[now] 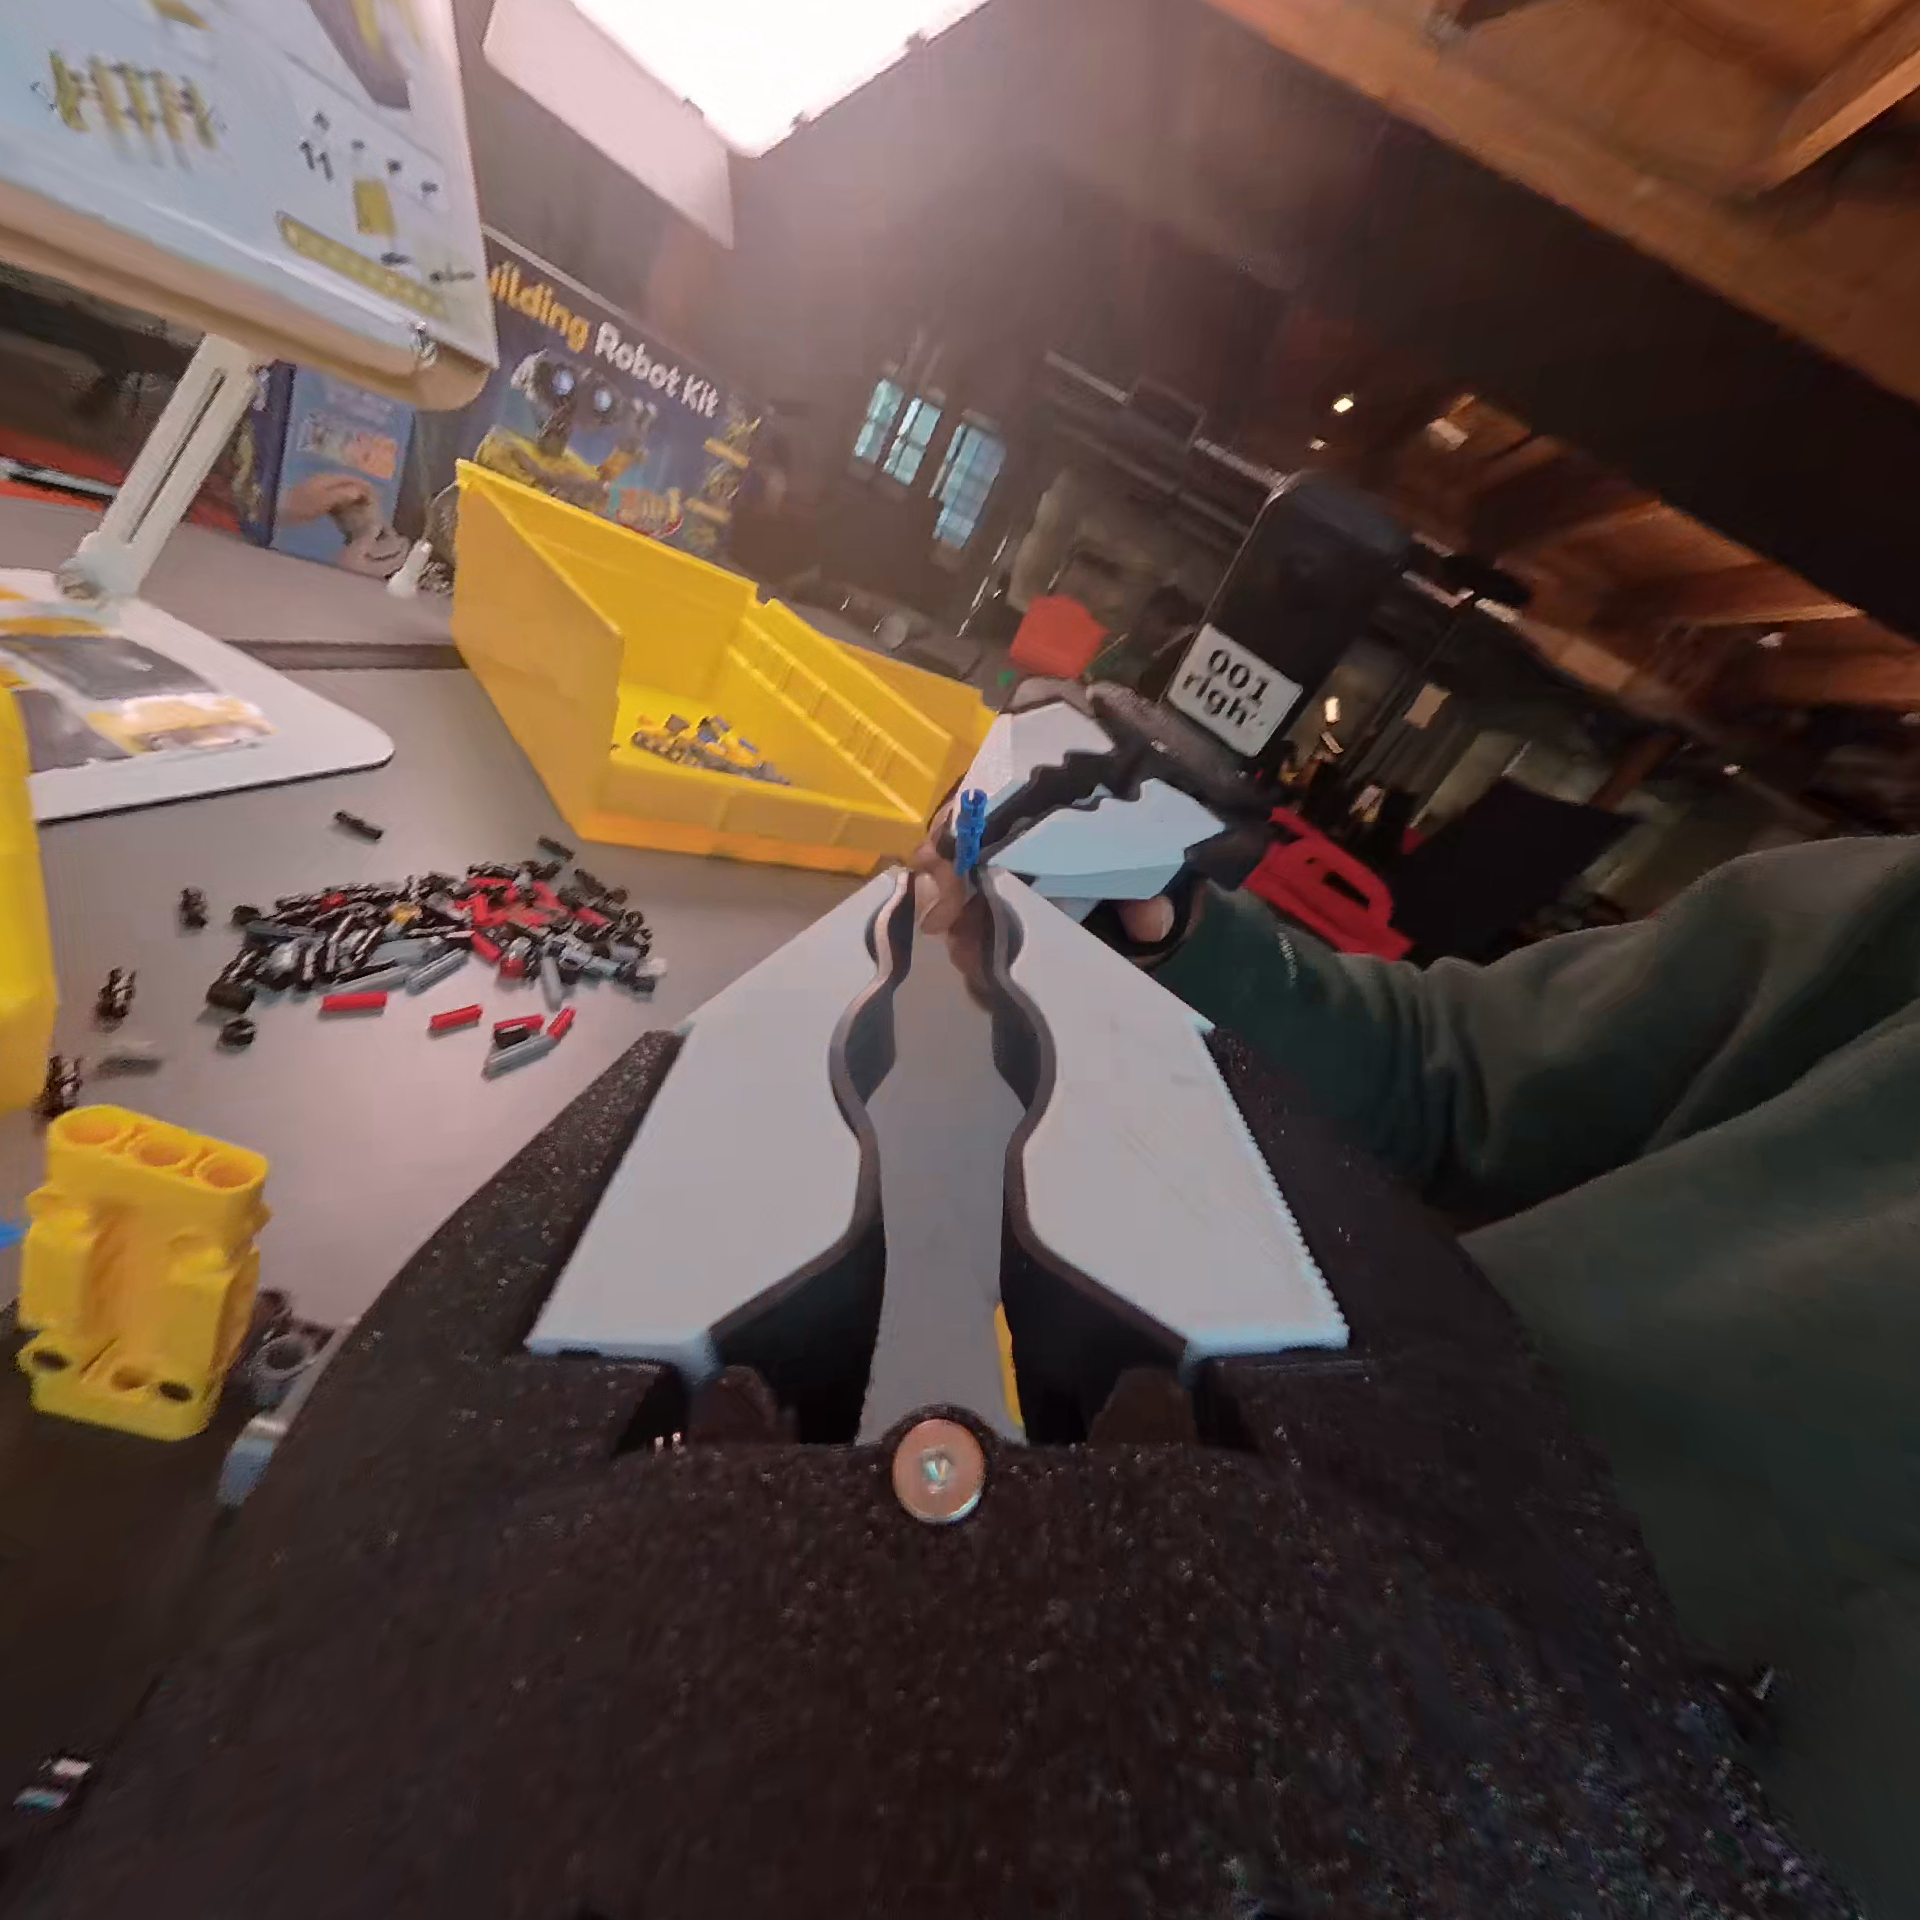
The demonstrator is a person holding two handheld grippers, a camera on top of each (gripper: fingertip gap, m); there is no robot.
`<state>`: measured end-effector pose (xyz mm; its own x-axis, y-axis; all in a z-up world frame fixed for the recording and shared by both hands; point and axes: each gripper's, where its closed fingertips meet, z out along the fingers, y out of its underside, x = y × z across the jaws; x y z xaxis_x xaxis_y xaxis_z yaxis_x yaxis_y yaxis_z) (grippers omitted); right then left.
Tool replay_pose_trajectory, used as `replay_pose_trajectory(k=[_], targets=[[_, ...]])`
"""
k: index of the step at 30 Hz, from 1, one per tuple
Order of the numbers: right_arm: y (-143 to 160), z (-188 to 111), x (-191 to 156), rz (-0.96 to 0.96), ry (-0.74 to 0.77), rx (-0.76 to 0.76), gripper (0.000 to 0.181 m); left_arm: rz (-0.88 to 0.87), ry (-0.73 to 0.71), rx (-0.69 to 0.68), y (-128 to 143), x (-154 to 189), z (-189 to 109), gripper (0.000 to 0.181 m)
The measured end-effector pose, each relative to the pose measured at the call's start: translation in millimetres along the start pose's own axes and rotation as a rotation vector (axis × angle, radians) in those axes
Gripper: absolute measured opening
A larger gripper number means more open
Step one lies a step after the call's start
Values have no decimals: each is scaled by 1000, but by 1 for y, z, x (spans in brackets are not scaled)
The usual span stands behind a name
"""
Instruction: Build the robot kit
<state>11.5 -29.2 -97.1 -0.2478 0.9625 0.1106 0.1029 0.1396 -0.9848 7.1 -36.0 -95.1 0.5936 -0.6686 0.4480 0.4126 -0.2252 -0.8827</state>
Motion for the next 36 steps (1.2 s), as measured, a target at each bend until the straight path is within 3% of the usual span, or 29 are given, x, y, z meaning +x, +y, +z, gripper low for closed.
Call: replay_pose_trajectory(k=[8, 17, 31, 36], targets=[[-4, 5, -19, 25, -26, 37, 4, 133, 43, -9, -1, 22, 3, 3], [-1, 7, -19, 19, -7, 36, 4, 177, 24, -46, 4, 18, 3, 11], [9, 10, -22, 94, -31, -21, 5, 286, -36, -117, 12, 11, 3, 3], [15, 5, -27, 30, -91, -54, 17, 242, -5, -158, 15, 10, -1, 3]])
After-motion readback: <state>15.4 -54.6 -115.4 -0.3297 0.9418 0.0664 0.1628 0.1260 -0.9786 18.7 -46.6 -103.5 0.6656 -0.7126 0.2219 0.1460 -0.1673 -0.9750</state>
